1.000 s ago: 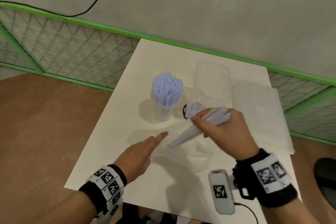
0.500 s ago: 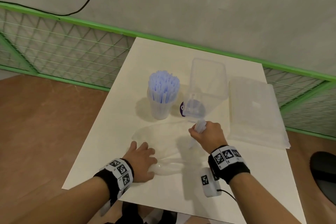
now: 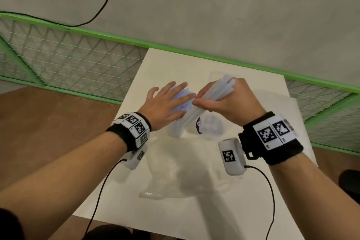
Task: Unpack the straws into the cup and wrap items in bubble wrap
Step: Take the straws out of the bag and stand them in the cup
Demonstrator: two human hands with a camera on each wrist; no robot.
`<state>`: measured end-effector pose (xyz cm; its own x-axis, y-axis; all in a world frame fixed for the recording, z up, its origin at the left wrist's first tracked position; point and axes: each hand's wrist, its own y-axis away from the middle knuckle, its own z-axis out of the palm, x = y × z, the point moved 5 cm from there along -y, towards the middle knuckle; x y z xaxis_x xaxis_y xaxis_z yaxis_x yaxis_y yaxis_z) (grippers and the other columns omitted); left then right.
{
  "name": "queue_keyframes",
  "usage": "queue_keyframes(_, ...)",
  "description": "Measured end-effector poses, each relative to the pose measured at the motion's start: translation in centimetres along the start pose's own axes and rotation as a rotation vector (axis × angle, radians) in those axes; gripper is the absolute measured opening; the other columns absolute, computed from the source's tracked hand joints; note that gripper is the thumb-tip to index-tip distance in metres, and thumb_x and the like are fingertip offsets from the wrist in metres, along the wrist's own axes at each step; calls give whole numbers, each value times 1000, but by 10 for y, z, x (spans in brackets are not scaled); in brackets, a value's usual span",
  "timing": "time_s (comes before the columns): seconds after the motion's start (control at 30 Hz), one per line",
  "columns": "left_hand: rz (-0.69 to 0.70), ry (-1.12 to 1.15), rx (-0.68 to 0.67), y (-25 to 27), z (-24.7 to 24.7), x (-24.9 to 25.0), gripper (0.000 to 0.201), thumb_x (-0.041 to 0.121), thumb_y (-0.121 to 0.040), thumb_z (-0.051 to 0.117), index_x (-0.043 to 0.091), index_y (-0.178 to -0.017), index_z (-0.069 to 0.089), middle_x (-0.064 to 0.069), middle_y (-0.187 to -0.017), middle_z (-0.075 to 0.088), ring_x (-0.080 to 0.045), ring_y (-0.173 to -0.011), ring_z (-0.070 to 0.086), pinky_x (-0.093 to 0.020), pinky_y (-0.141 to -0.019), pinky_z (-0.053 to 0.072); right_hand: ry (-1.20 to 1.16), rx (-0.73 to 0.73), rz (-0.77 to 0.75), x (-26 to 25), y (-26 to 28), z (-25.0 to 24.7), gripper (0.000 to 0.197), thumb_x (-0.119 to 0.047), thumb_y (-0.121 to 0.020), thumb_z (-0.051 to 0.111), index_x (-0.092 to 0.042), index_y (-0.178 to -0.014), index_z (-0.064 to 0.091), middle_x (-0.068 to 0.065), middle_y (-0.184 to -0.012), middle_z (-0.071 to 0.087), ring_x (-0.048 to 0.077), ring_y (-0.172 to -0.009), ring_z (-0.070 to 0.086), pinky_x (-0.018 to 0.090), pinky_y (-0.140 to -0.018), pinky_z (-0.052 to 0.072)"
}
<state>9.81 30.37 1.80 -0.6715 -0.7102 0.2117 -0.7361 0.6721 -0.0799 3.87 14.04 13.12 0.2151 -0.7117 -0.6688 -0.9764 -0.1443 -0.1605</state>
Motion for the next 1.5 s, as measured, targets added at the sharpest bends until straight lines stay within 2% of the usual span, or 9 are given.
queue_keyframes(0.17, 2, 57, -33, -14, 9, -11, 44, 36, -105, 33, 39, -148, 37, 13, -163, 18, -17, -152, 11, -49, -117, 15, 50, -67, -122, -1, -20, 16, 14, -40, -82, 75, -27, -79, 74, -13, -71, 70, 0, -66, 64, 10, -62, 42)
queue_keyframes(0.33, 47, 97, -16, -22, 8, -18, 73, 57, -88, 6, 31, -146, 44, 12, -159, 30, -20, -150, 20, -40, -111, 22, 93, -162, -131, 15, -36, 42, 31, -47, -81, 73, -18, -90, 77, 0, -77, 74, 14, -70, 68, 31, -67, 51)
queue_keyframes(0.5, -33, 300, -1, -19, 11, -20, 54, 44, -99, 17, 36, -149, 36, 15, -158, 30, -13, -150, 19, -39, -119, 14, 88, -186, -75, 34, -35, 75, 18, -33, -76, 81, -21, -79, 68, -4, -69, 62, 19, -69, 59, 27, -64, 39)
queue_keyframes(0.7, -128, 708, 301, 19, -29, -10, 47, 34, -103, 30, 24, -149, 39, 6, -148, 46, 1, -134, 40, -7, -110, 23, 18, 10, -103, 34, -16, 62, 72, -40, -70, 84, -21, -131, 49, -8, -122, 50, 5, -105, 47, 9, -87, 36)
queue_keyframes(0.87, -63, 836, 351, 42, -25, 14, 47, 32, -102, 42, 39, -148, 34, 12, -148, 47, 2, -134, 44, -16, -112, 32, 21, 125, -187, 25, 12, 67, 56, -21, -96, 60, -17, -147, 36, -3, -147, 44, 6, -130, 44, 13, -107, 32)
queue_keyframes(1.13, -21, 647, 545, 34, -6, 14, 34, 10, -95, 59, 16, -128, 63, 28, -124, 56, 6, -112, 60, -10, -101, 41, 218, 259, -218, 53, 14, 95, 28, -17, -96, 51, -8, -119, 65, 1, -93, 70, 15, -92, 56, 24, -82, 43)
queue_keyframes(1.23, -104, 638, 527, 31, -7, 8, 29, 17, -94, 61, 17, -122, 69, 11, -121, 68, -15, -113, 65, -19, -102, 45, 291, 322, -229, 52, 13, 94, 29, -22, -95, 49, -10, -113, 69, -2, -91, 71, 20, -97, 62, 37, -82, 45)
queue_keyframes(1.37, -147, 635, 549, 28, -17, 5, 25, 4, -91, 67, 12, -113, 73, -1, -108, 74, -6, -94, 65, 2, -78, 38, 86, 303, -129, 52, 8, 90, 25, -17, -96, 57, -14, -119, 68, 2, -83, 70, 21, -78, 63, 35, -70, 51)
queue_keyframes(1.5, -138, 593, 542, 25, -18, 7, 24, 3, -88, 66, 8, -110, 74, -2, -105, 74, -7, -88, 63, 3, -79, 38, 116, 303, -130, 47, 9, 97, 18, -16, -94, 60, -14, -107, 72, 2, -73, 67, 22, -72, 59, 35, -66, 49)
